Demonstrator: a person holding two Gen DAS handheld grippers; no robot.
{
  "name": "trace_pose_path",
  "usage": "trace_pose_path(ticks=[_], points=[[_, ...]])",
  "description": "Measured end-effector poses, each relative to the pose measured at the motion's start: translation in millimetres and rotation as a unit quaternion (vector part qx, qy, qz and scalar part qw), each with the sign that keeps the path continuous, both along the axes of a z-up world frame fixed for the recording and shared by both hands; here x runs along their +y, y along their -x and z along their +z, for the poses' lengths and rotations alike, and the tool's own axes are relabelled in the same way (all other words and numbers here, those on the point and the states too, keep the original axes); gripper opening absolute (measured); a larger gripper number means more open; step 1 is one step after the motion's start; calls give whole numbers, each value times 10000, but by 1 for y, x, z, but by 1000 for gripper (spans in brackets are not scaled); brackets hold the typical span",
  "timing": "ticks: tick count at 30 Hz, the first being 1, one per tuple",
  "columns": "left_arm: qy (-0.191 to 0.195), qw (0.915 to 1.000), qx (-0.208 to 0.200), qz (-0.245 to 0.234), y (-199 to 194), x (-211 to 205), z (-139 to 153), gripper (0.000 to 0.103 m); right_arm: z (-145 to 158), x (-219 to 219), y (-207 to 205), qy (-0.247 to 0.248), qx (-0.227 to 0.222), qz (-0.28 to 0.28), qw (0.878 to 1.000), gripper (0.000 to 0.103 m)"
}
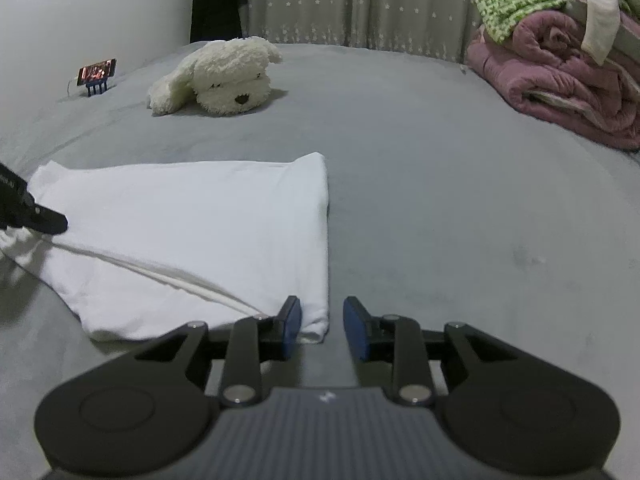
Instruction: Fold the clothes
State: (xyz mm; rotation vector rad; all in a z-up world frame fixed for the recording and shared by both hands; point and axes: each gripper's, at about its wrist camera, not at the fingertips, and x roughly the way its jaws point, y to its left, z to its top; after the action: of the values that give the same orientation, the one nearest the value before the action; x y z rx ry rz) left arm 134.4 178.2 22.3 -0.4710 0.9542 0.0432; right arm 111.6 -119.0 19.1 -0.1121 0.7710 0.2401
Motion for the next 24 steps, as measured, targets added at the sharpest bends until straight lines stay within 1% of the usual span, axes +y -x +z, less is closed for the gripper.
trace_pose_path(ticks=[2, 4, 6, 9, 11, 14, 15, 17, 24], points=[[-22, 9998, -194, -100, 1, -6, 4, 8, 7, 0, -6, -26, -40, -72, 10000, 25], [-80, 9993, -332, -174, 2, -11, 7, 10, 15, -1, -15, -187, -84, -49, 9998, 24], [-216, 9989, -360, -196, 1, -15, 8, 12, 22, 0, -26, -414, -85, 21, 9991, 22], [-292, 9993, -174, -143, -2, -15, 3, 12, 26, 5, -45, -622, -35, 145, 9980, 21], [-335, 9994, -38, -102, -4, -14, -1, 12, 21, 9, -62, -782, 160, 217, 9966, 21], [-256, 9996, 4, -69, -3, -11, -2, 12, 3, 11, -86, -875, 471, 152, 9949, 21], [-247, 9997, 14, -70, -2, -11, -2, 12, -2, 11, -91, -915, 495, 117, 9945, 20], [-249, 9997, 31, -79, -2, -11, -2, 12, -6, 11, -97, -978, 414, 101, 9943, 20], [-197, 9998, 55, -62, -3, -10, -1, 12, -8, 16, -121, -955, 235, -13, 9952, 19]])
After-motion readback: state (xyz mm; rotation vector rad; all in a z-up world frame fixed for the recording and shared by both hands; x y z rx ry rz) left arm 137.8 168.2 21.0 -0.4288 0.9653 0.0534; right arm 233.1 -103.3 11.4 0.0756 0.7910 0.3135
